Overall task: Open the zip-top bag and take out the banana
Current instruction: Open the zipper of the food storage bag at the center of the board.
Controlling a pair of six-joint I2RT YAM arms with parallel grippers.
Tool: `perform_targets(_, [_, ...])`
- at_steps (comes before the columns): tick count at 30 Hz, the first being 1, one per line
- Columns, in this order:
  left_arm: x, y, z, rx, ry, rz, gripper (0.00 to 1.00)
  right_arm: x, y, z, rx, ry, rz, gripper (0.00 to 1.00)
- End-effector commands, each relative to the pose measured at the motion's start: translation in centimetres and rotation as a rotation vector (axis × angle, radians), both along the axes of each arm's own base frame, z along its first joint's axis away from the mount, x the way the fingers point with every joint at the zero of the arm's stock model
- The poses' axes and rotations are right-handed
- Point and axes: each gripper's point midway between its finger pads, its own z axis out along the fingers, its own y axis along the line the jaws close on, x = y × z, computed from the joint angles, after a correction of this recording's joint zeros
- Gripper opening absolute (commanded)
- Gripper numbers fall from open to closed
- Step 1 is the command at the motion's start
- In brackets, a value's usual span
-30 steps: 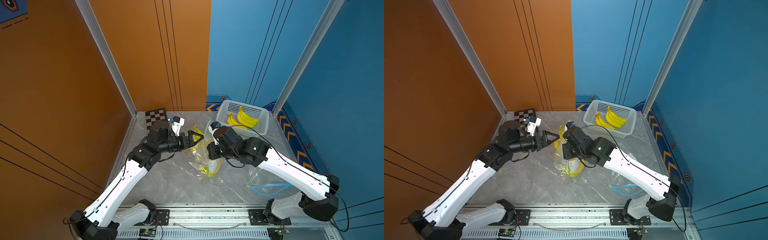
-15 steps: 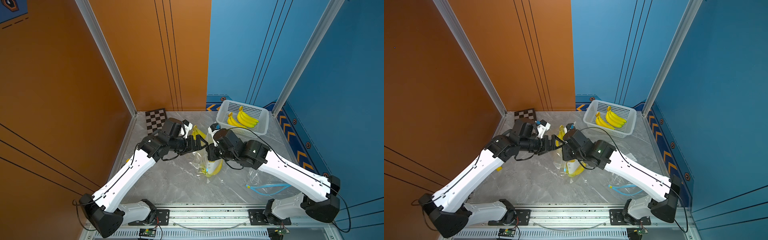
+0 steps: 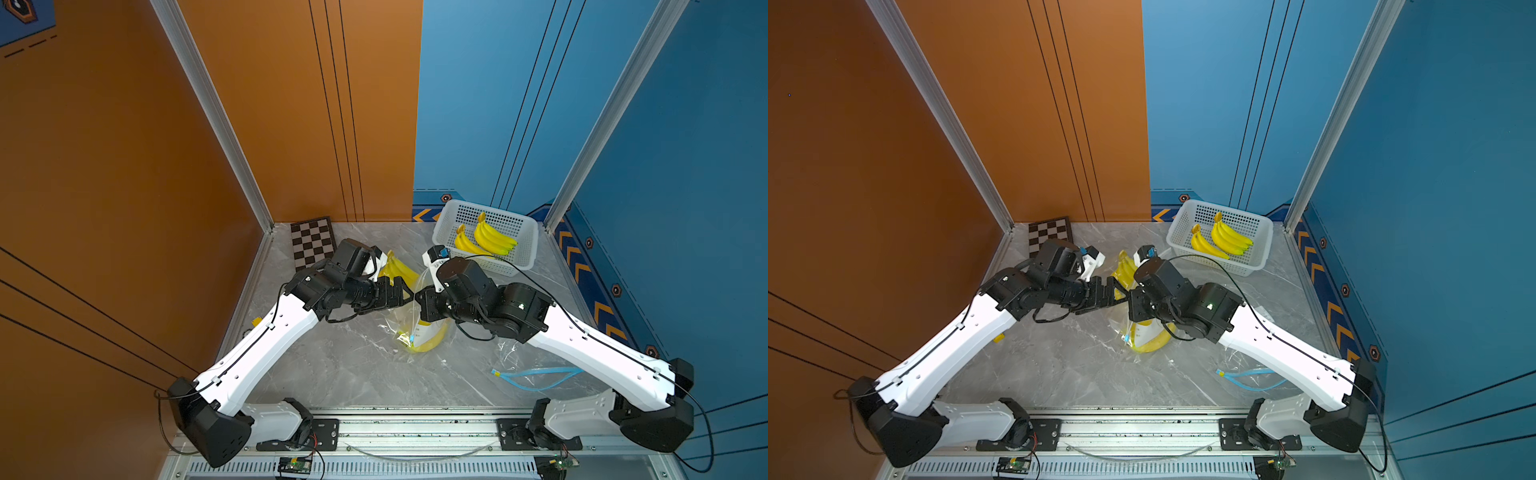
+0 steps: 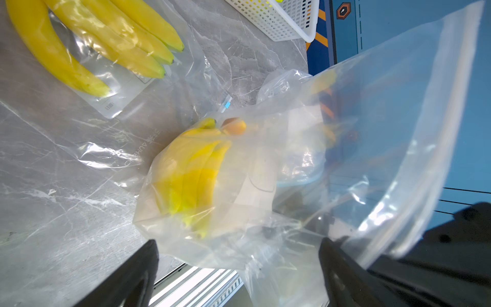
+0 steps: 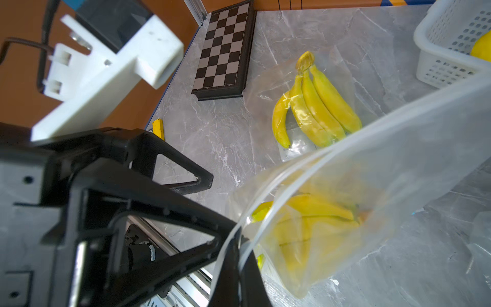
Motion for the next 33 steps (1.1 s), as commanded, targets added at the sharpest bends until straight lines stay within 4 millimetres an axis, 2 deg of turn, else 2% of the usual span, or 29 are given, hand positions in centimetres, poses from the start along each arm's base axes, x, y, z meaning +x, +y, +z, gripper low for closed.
perform_targets(1, [0.4, -0.4, 0.8, 0.023, -0.040, -0.026, 0.95, -0.4, 0.2, 1.2, 0.041, -0.018, 0.022, 0.00])
perform_targets(4, [0.8, -0.7, 1.9, 0.006, -0.062, -0.028, 0.98, -0.5, 0.1, 1.2, 0.033, -0.016, 0.025, 0.00])
perform_targets(9, [1.4, -0.4, 5.0, -0.056, -0.108, -0.015, 1.00, -0.6, -0.4, 0.5, 0.022, -0.002, 0.013, 0.00])
perform_targets(12, [1.4, -0.8, 5.6, -0.080, -0.105, -0.030, 1.00, -0.5, -0.4, 0.4, 0.021, -0.001, 0.012, 0.00])
perform_targets(19, [0.8, -2.1, 4.6, -0.069, -0.080, -0.081, 1.00, -0.5, -0.3, 0.5, 0.023, -0.002, 0.014, 0.00])
perform_targets(26, [0.4, -2.4, 2.0, -0.032, -0.032, -0.120, 0.97, -0.4, -0.6, 0.9, 0.030, -0.010, 0.001, 0.00])
perform_targets(30, [0.7, -1.3, 1.0, 0.039, -0.038, -0.112, 0.93, -0.5, -0.7, 0.8, 0.030, -0.007, -0.001, 0.00])
perform_targets(33, [1.2, -0.7, 1.1, 0.039, -0.038, -0.091, 0.91, -0.6, -0.9, 0.6, 0.023, -0.004, -0.004, 0.00])
